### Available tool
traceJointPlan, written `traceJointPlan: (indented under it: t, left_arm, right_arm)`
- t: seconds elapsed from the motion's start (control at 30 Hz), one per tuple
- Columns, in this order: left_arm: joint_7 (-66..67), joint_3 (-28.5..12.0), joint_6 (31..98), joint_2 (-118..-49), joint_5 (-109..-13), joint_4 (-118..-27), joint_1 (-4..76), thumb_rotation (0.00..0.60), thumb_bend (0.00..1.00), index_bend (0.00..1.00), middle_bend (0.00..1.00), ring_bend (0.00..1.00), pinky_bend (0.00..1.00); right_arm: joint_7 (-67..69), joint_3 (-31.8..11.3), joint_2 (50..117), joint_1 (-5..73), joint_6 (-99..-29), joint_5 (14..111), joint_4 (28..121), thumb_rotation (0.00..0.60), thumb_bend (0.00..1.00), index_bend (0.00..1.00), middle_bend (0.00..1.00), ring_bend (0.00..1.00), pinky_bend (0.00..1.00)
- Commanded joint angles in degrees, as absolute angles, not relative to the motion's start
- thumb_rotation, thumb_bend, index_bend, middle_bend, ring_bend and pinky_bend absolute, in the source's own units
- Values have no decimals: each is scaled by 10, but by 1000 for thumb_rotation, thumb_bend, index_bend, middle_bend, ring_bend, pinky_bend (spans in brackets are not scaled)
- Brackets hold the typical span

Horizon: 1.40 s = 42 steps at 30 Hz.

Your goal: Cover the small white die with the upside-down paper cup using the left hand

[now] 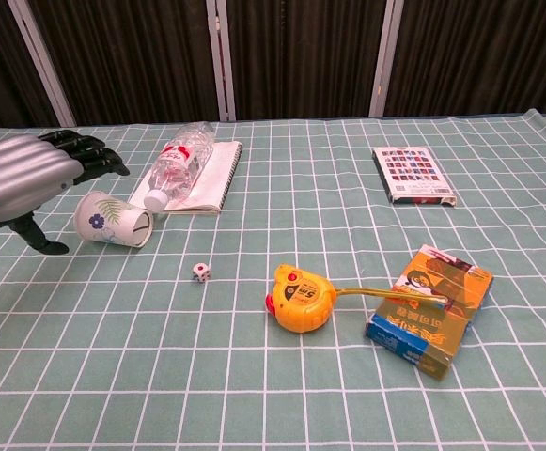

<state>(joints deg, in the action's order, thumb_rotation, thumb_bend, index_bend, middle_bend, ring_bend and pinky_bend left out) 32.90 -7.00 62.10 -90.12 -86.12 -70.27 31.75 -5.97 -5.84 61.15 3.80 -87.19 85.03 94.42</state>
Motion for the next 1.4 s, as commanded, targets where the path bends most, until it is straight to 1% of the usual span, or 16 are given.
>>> traceJointPlan:
  t: [0.03, 0.23, 0.3, 0.37, 0.47, 0.63, 0.73, 0.8, 0.97, 1.03, 1.1, 1.17, 1.4]
  left_arm:
    - [489, -72, 653, -967, -856, -678, 332, 600, 0, 143, 97, 60, 93]
    - [499, -67, 652, -1002, -849, -643, 336, 600, 0, 177, 126, 95, 155]
    - [495, -62, 654, -1007, -851, -637, 336, 600, 0, 186, 141, 123, 198]
    - [495, -60, 656, -1011, -852, -632, 335, 600, 0, 198, 156, 146, 221]
    - [503, -59, 659, -1020, -849, -621, 334, 600, 0, 204, 163, 157, 230]
    - [514, -62, 667, -1040, -839, -598, 332, 600, 0, 220, 234, 217, 294]
    - [512, -60, 674, -1048, -840, -584, 331, 600, 0, 249, 256, 256, 331]
    - [509, -59, 676, -1053, -842, -576, 331, 600, 0, 286, 291, 297, 370]
    - [509, -55, 687, -1067, -847, -549, 332, 600, 0, 353, 350, 360, 426]
    - [510, -55, 691, -1071, -848, -542, 332, 600, 17, 391, 387, 395, 455]
    - [508, -54, 693, -1075, -849, -535, 332, 600, 92, 418, 412, 416, 474]
    - [503, -53, 693, -1076, -848, -532, 331, 600, 140, 427, 418, 421, 476]
    - [463, -64, 709, -1062, -843, -559, 327, 600, 147, 430, 418, 421, 477]
  right_arm:
    - [-58, -59, 611, 38, -871, 849, 943, 600, 0, 0, 0, 0, 0]
    - [-57, -59, 611, 38, -870, 847, 942, 600, 0, 0, 0, 0, 0]
    - [-57, -59, 611, 39, -869, 845, 941, 600, 0, 0, 0, 0, 0]
    - [-58, -59, 611, 39, -868, 845, 941, 600, 0, 0, 0, 0, 0]
    - [-58, -59, 611, 40, -867, 845, 941, 600, 0, 0, 0, 0, 0]
    - [-59, -59, 612, 40, -867, 844, 941, 600, 0, 0, 0, 0, 0]
    - [-59, -59, 612, 40, -866, 844, 940, 600, 0, 0, 0, 0, 0]
    - [-58, -59, 612, 41, -866, 844, 940, 600, 0, 0, 0, 0, 0]
    - [-57, -58, 612, 41, -865, 845, 940, 600, 0, 0, 0, 0, 0]
    - [-56, -58, 612, 41, -865, 845, 940, 600, 0, 0, 0, 0, 0]
    - [-52, -57, 611, 41, -863, 846, 942, 600, 0, 0, 0, 0, 0]
    - [-47, -56, 609, 42, -861, 847, 943, 600, 0, 0, 0, 0, 0]
    - [-47, -55, 608, 42, -862, 849, 943, 600, 0, 0, 0, 0, 0]
